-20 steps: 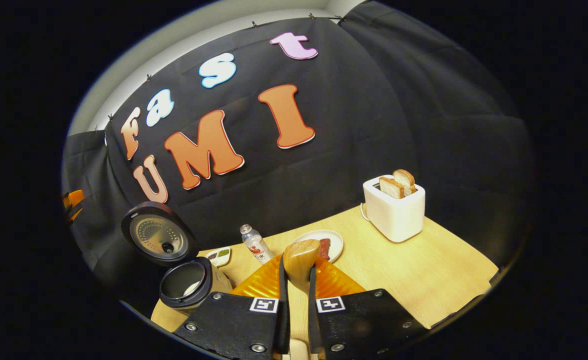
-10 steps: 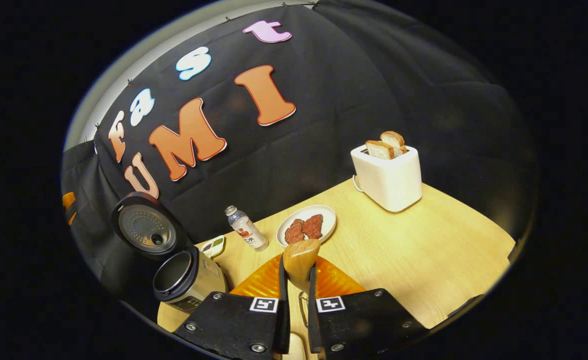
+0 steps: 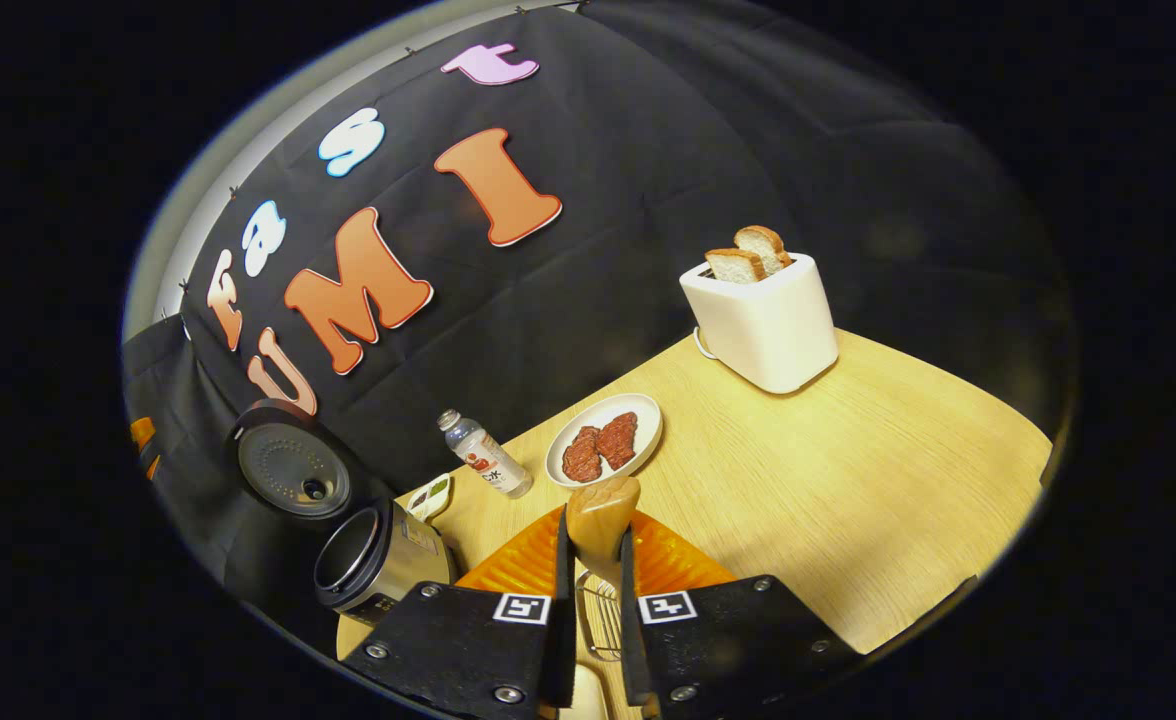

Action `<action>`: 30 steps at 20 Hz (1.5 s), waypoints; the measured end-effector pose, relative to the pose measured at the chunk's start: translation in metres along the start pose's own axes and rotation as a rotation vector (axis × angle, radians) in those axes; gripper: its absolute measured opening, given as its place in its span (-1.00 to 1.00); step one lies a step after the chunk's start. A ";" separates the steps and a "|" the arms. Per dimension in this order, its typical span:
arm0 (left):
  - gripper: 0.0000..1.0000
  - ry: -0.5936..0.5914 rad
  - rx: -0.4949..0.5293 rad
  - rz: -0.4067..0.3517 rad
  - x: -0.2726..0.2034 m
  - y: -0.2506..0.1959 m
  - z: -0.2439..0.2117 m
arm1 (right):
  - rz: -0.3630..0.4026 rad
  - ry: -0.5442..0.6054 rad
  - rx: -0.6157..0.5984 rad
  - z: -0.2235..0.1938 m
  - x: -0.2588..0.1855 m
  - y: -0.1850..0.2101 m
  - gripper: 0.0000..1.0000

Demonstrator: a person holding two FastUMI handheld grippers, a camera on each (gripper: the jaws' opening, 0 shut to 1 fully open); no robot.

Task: Close the left gripper, press the button to open the rice cooker; take a wooden spoon from the chopstick holder with the right hand, scoop a spoonful of rice and pour it into the rice cooker, then put the wooden spoon back into the chopstick holder.

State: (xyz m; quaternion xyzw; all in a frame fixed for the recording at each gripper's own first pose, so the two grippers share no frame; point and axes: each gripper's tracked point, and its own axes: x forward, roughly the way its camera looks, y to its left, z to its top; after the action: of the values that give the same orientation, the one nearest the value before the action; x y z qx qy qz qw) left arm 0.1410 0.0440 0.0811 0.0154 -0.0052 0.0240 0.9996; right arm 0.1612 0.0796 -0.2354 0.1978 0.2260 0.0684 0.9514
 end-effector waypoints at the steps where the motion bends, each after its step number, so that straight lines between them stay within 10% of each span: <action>1: 1.00 0.001 -0.005 -0.004 0.000 -0.002 0.000 | -0.013 0.000 0.006 0.002 0.000 -0.005 -0.59; 4: 0.93 0.006 -0.006 -0.011 0.000 -0.006 0.000 | -0.064 -0.002 -0.015 0.008 -0.007 -0.021 -0.63; 7: 0.98 0.004 -0.010 -0.020 0.001 -0.010 0.001 | -0.112 -0.016 -0.038 0.021 -0.017 -0.035 0.21; 11: 0.98 -0.002 -0.026 -0.034 0.006 -0.016 0.003 | -0.144 -0.065 -0.077 0.051 -0.037 -0.035 0.85; 30: 0.99 -0.078 -0.019 -0.157 0.115 -0.078 0.091 | -0.168 -0.367 -0.353 0.202 -0.135 0.066 0.89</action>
State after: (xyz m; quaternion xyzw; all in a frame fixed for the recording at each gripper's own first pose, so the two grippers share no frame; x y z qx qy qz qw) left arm 0.2592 -0.0315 0.1711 0.0075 -0.0432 -0.0552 0.9975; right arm 0.1313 0.0407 0.0114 0.0183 0.0498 -0.0093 0.9985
